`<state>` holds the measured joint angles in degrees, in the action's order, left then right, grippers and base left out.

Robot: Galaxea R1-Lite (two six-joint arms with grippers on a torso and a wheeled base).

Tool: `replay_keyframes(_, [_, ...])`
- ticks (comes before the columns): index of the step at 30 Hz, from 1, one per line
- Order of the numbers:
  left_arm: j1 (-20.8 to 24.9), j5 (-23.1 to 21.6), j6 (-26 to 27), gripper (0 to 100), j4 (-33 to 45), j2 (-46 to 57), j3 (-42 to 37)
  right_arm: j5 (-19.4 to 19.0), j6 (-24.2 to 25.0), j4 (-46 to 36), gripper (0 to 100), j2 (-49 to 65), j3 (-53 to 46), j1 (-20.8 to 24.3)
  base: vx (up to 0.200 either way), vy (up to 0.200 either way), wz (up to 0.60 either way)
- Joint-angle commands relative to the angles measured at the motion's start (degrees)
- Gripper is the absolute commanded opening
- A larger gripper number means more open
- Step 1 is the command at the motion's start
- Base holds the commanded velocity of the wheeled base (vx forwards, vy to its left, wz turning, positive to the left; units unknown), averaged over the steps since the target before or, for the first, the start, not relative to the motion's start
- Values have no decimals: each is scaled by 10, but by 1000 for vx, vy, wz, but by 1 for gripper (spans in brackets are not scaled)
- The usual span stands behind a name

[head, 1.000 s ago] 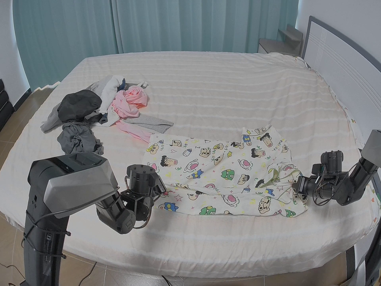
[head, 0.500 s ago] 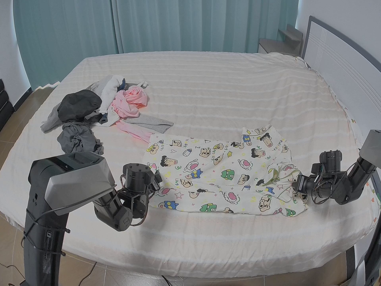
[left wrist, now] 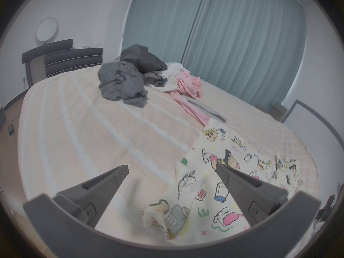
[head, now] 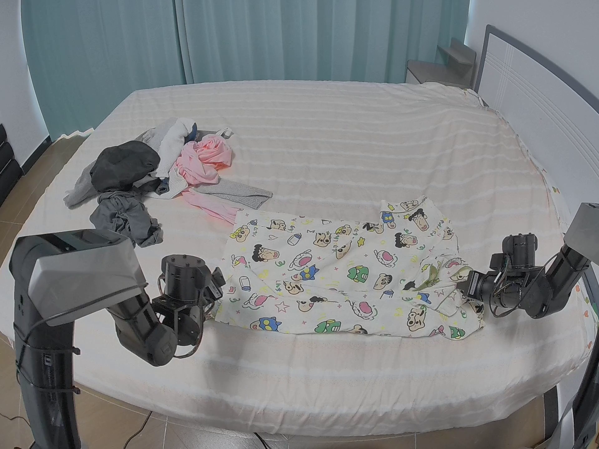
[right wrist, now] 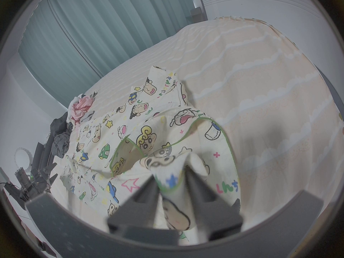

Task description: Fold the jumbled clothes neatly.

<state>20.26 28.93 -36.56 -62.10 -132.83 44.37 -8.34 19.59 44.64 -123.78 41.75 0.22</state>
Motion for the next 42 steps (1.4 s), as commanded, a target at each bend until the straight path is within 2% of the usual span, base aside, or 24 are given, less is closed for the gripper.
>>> replay_keyframes(1, [-13,0,-18,100,-4,73,-47,0,0,1,100,-4,2,0,0,0,0])
replay_keyframes(3, [-11,-1,-48,100,-3,123,-91,0,2,4,100,0,3,-4,0,0,0])
replay_keyframes(6, [-4,-1,-65,100,-4,152,-121,0,5,6,100,4,3,-11,0,0,0])
replay_keyframes(7, [10,-1,-82,100,-4,198,-155,1,18,8,100,11,3,-14,0,0,0])
replay_keyframes(10, [23,-1,-107,100,0,284,-180,3,48,8,100,30,1,-29,0,0,0])
replay_keyframes(14, [23,-2,-105,100,1,343,-190,15,77,6,100,62,-9,-38,0,0,0])
replay_keyframes(18, [23,-27,-105,100,16,407,-219,19,96,1,100,118,-49,-36,0,0,0])
replay_keyframes(21, [15,-70,-104,100,20,431,-230,19,100,4,100,159,-119,-4,0,0,0])
replay_keyframes(25, [6,-76,-103,100,22,448,-229,17,114,10,100,169,-164,28,0,0,0])
replay_keyframes(35, [6,-76,-102,100,27,447,-231,25,119,20,100,140,-164,115,0,0,0])
replay_keyframes(42, [7,-76,-103,100,27,442,-235,70,127,33,100,57,-142,123,0,0,0])
